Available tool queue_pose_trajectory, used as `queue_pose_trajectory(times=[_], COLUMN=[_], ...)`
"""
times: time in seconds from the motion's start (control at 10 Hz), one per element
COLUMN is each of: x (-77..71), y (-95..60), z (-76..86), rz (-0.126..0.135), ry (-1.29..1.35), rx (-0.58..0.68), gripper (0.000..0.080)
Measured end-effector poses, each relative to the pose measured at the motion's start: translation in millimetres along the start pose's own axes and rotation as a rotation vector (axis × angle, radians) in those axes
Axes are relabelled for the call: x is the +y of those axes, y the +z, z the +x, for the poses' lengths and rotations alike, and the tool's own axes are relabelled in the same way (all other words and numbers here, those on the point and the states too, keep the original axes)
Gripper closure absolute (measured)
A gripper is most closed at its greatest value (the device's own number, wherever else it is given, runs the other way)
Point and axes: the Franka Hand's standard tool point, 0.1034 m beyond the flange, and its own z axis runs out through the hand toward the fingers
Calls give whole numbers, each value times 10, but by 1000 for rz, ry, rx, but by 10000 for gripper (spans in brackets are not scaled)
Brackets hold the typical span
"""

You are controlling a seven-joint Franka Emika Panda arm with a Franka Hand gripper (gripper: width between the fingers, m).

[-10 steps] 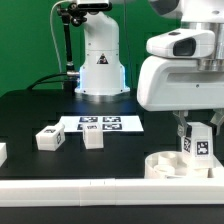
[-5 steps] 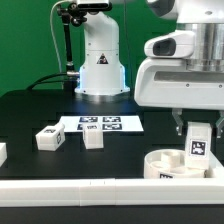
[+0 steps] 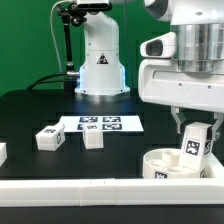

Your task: Assemble stool

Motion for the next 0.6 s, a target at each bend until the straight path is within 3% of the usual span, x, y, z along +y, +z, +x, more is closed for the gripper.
queue_pose_trajectory(times=[0.6], x=[-42], y=[4], z=[-64], rz=[20], ry=[345], rx=[-38], gripper=[459])
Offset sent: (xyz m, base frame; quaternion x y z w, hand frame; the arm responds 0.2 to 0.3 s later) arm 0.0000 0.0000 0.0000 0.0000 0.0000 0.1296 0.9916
